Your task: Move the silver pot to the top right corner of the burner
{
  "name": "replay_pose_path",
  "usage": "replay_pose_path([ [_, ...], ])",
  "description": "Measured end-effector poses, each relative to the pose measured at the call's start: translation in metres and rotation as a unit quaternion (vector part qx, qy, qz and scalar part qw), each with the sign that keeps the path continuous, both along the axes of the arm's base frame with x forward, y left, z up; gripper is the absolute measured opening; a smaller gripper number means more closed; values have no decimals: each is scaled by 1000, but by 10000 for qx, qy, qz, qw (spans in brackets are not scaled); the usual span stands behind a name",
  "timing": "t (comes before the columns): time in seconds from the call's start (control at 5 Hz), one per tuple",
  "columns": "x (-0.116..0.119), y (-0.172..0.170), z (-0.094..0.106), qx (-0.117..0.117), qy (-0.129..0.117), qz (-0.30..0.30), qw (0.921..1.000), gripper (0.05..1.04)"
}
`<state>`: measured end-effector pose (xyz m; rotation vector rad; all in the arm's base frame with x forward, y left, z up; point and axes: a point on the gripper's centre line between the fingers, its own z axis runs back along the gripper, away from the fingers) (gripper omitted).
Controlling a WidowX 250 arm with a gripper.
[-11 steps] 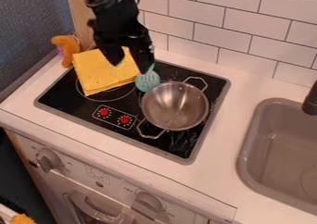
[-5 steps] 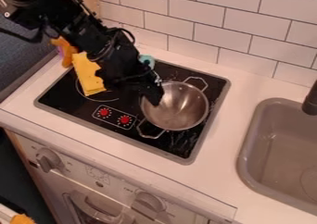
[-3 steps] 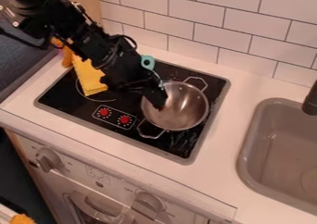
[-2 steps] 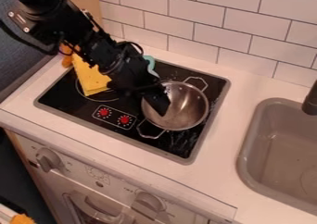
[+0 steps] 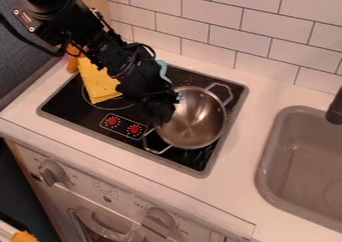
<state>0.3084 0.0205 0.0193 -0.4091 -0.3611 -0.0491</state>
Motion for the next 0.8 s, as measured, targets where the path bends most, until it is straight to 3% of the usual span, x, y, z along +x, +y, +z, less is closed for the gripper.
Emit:
replay_pose_path([
  [0.2,1,2,0,16,-27,0,10000,73],
  [0.6,-1,5,1,-27,33,59,10000,72],
  [0.8,11,9,15,43,-102,154,9998,72],
])
